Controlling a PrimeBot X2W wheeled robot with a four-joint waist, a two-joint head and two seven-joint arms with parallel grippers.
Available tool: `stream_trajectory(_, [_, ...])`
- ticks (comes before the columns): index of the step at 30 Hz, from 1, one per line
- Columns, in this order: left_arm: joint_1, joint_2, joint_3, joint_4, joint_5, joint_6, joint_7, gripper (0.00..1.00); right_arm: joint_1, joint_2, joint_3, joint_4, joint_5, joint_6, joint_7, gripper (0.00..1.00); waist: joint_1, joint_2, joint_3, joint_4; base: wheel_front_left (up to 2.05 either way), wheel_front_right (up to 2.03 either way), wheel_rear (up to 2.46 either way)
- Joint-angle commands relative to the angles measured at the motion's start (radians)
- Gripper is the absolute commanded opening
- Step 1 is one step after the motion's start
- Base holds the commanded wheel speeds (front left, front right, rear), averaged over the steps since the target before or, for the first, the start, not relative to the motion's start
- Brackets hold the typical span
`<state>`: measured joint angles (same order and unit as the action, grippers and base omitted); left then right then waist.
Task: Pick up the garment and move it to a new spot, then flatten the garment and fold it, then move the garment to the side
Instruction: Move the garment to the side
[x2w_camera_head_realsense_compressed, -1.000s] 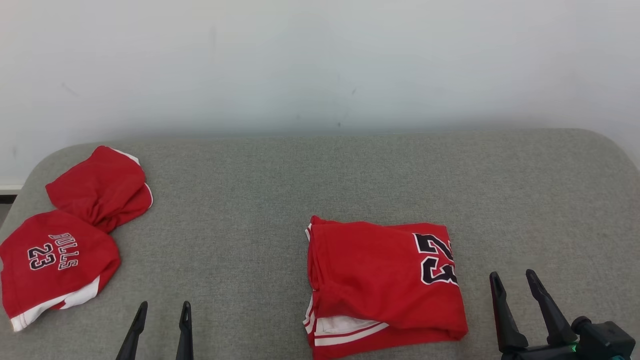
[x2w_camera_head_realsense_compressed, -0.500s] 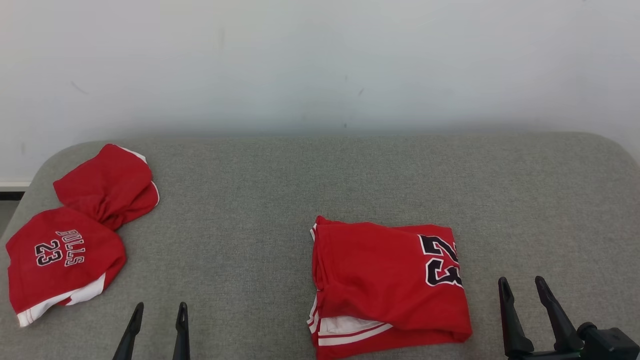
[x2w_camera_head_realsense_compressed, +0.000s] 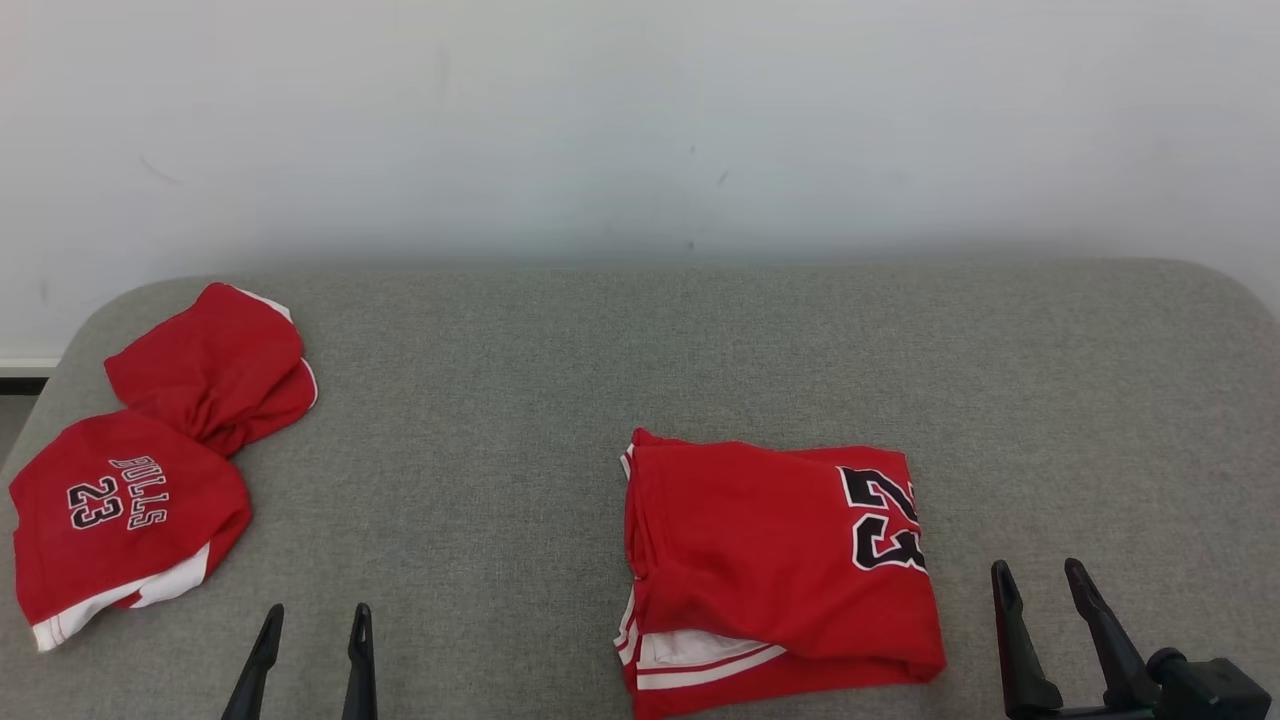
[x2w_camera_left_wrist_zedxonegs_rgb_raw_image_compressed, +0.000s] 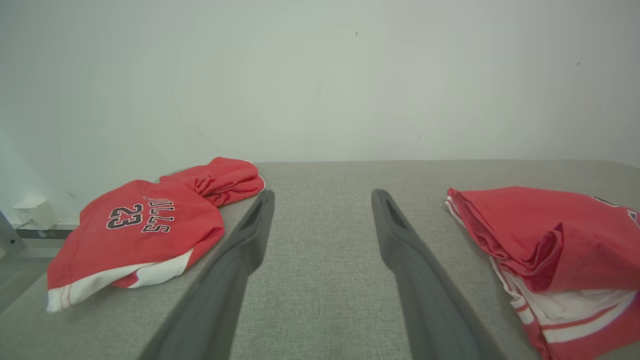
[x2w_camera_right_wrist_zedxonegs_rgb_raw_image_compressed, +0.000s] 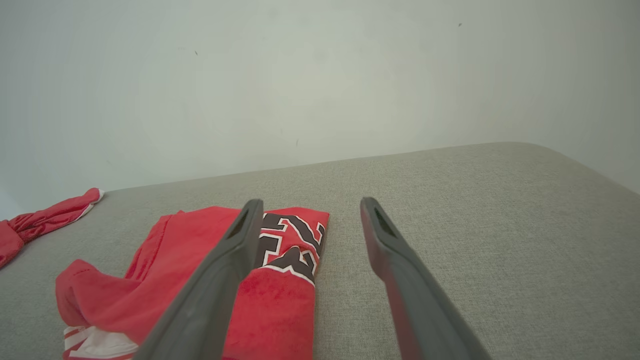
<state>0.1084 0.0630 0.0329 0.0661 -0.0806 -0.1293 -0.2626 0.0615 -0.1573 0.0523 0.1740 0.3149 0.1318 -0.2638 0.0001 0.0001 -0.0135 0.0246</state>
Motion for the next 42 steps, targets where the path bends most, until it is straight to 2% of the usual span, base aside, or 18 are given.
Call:
stream_trajectory(1, [0.015, -0.002, 0.001, -0.004, 0.005, -0.001, -0.003, 1.0, 0.003, 0.003, 0.0, 0.0, -0.004, -0.003, -0.001, 1.0, -0.0001, -0.0001, 0.0, 0.001, 0.0, 0.0, 0.0])
stream_trajectory(8, [0.004, -0.003, 0.003, -0.004, 0.004, -0.001, -0.003, 1.0, -0.021, 0.002, 0.004, 0.036, 0.005, -0.003, -0.001, 1.0, -0.0001, -0.0001, 0.004, 0.011, 0.0, 0.0, 0.0])
stream_trajectory(14, [-0.014, -0.004, -0.003, -0.002, 0.002, -0.001, -0.003, 1.0, -0.097, -0.017, 0.016, 0.118, 0.009, -0.003, 0.013, 1.0, -0.0001, -0.0001, 0.016, 0.028, 0.0, 0.0, 0.0])
stream_trajectory(24, [-0.059, -0.006, -0.036, 0.005, -0.01, 0.0, -0.003, 1.0, -0.288, -0.045, 0.051, 0.345, 0.055, -0.003, 0.1, 1.0, -0.0001, -0.0001, 0.066, 0.085, 0.0, 0.0, 0.0])
stream_trajectory(29, [-0.077, -0.007, -0.044, 0.012, -0.016, 0.0, -0.003, 1.0, -0.35, -0.049, 0.081, 0.48, 0.076, -0.003, 0.108, 1.0, -0.0001, -0.0001, 0.085, 0.11, 0.0, 0.0, 0.0])
stream_trajectory(35, [-0.088, -0.008, -0.043, 0.017, -0.017, 0.0, -0.003, 1.0, -0.4, -0.033, 0.121, 0.629, 0.107, -0.003, 0.115, 1.0, -0.0001, -0.0001, 0.1, 0.119, 0.0, 0.0, 0.0])
stream_trajectory(40, [-0.092, -0.008, -0.04, 0.019, -0.016, 0.0, -0.003, 1.0, -0.424, -0.033, 0.172, 0.697, 0.136, -0.003, 0.126, 1.0, -0.0001, -0.0001, 0.106, 0.117, 0.0, 0.0, 0.0])
stream_trajectory(41, [-0.092, -0.008, -0.039, 0.019, -0.016, 0.0, -0.003, 1.0, -0.43, -0.034, 0.184, 0.711, 0.144, -0.003, 0.13, 0.51, -0.0001, -0.0001, 0.107, 0.116, 0.0, 0.0, 0.0])
stream_trajectory(42, [-0.091, -0.009, -0.039, 0.02, -0.016, 0.0, -0.003, 1.0, -0.437, -0.035, 0.195, 0.721, 0.153, -0.003, 0.131, 0.08, -0.0001, -0.0001, 0.108, 0.114, 0.0, 0.0, 0.0])
